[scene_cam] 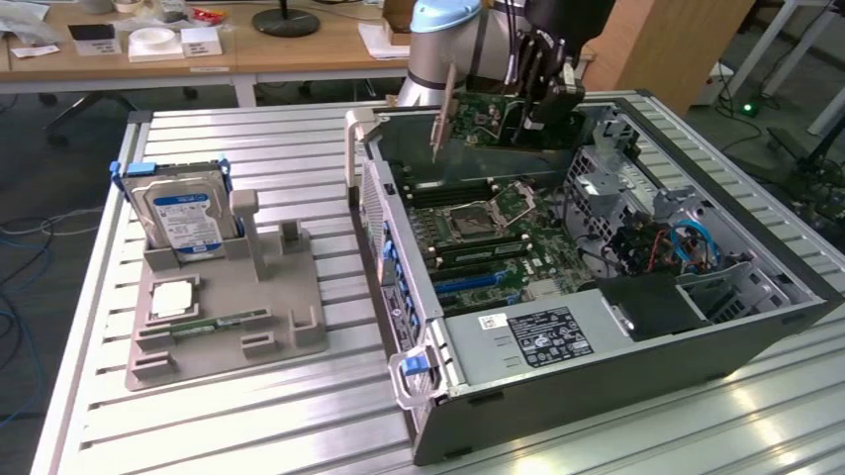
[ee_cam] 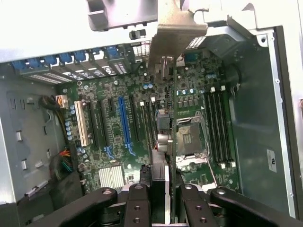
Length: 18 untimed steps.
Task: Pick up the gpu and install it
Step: 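Insert the gpu into the slot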
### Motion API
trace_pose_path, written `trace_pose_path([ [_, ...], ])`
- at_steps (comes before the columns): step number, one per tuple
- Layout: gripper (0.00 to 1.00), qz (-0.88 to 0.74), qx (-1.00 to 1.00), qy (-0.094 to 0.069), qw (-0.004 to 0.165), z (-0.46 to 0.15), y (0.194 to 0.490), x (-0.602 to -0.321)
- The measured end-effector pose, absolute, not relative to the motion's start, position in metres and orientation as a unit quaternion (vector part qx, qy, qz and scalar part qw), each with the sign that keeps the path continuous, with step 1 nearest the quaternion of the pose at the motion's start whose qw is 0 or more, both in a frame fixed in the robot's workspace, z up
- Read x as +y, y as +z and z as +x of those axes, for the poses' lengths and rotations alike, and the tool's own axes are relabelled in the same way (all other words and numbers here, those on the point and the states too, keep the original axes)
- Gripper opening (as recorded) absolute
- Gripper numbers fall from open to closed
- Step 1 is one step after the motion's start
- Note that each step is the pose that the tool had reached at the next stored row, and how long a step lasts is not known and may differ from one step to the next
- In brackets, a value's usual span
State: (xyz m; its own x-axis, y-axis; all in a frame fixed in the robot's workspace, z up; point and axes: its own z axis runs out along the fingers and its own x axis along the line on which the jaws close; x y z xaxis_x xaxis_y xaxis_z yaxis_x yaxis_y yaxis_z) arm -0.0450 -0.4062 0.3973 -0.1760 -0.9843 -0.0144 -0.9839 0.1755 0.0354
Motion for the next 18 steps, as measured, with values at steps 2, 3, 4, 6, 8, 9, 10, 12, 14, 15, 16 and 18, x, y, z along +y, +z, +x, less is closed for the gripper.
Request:
trace_pose_path([
  [2,0.27,0.642,-0.767,-0.018,0.006,-0.0450,0.3973,-0.4061],
  [3,0.27,0.642,-0.767,-0.018,0.006,-0.0450,0.3973,-0.4061],
  [4,0.27,0.642,-0.767,-0.018,0.006,-0.0450,0.3973,-0.4061],
  [6,0.27,0.642,-0.767,-0.018,0.006,-0.0450,0.3973,-0.4061],
  [8,0.27,0.642,-0.766,-0.018,0.006,-0.0450,0.3973,-0.4060],
  [9,0.27,0.643,-0.766,-0.017,0.005,-0.0449,0.3973,-0.4060],
  [10,0.27,0.645,-0.764,-0.015,0.002,-0.0449,0.3972,-0.4060],
  [12,0.27,0.648,-0.761,-0.009,-0.006,-0.0450,0.3965,-0.4059],
  [14,0.27,0.654,-0.757,-0.007,-0.008,-0.0449,0.3950,-0.4059],
  [15,0.27,0.658,-0.753,-0.007,-0.008,-0.0449,0.3940,-0.4059],
  [16,0.27,0.664,-0.748,-0.007,-0.008,-0.0450,0.3931,-0.4059],
  [18,0.27,0.677,-0.736,-0.007,-0.007,-0.0450,0.3914,-0.4059],
])
